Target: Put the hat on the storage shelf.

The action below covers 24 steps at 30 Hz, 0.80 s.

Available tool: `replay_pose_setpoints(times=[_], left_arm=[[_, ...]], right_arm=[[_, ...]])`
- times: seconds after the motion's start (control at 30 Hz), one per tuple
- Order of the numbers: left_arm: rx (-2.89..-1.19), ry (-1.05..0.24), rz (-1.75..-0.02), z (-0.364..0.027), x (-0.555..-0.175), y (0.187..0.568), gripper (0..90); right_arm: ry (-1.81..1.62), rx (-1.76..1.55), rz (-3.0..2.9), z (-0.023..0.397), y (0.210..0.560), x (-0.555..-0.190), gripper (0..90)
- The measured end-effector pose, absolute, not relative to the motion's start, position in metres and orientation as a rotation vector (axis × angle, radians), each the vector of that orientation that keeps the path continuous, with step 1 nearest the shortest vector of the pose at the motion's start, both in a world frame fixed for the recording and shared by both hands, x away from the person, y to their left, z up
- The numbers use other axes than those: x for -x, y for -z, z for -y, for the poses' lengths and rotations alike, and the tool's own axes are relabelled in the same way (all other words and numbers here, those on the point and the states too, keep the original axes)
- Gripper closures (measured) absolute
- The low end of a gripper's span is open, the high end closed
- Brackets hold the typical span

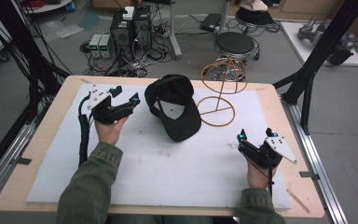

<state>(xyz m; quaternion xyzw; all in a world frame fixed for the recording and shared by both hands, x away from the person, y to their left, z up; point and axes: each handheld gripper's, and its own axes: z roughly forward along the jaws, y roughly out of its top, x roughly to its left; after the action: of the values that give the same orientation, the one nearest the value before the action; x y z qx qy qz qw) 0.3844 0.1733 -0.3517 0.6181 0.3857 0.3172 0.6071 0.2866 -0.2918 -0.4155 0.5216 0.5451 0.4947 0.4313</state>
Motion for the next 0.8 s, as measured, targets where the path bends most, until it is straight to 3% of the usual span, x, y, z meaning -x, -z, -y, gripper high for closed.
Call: replay_pose_setpoints(times=[0.4,0.67,0.8], left_arm=[[-1.557,-0.684,-0.92,-0.119,-0.413,0.352,26.7],[-1.621,-0.772,-1.01,-0.105,-0.431,0.363,28.1],[-1.661,-0.794,-1.054,-0.103,-0.438,0.372,38.8]], right_arm=[[-1.248,-1.287,-1.376,0.29,0.415,-0.286,7.7],[-1.265,-1.28,-1.376,0.289,0.414,-0.284,7.7],[-1.264,-1.279,-1.382,0.29,0.415,-0.285,7.7]])
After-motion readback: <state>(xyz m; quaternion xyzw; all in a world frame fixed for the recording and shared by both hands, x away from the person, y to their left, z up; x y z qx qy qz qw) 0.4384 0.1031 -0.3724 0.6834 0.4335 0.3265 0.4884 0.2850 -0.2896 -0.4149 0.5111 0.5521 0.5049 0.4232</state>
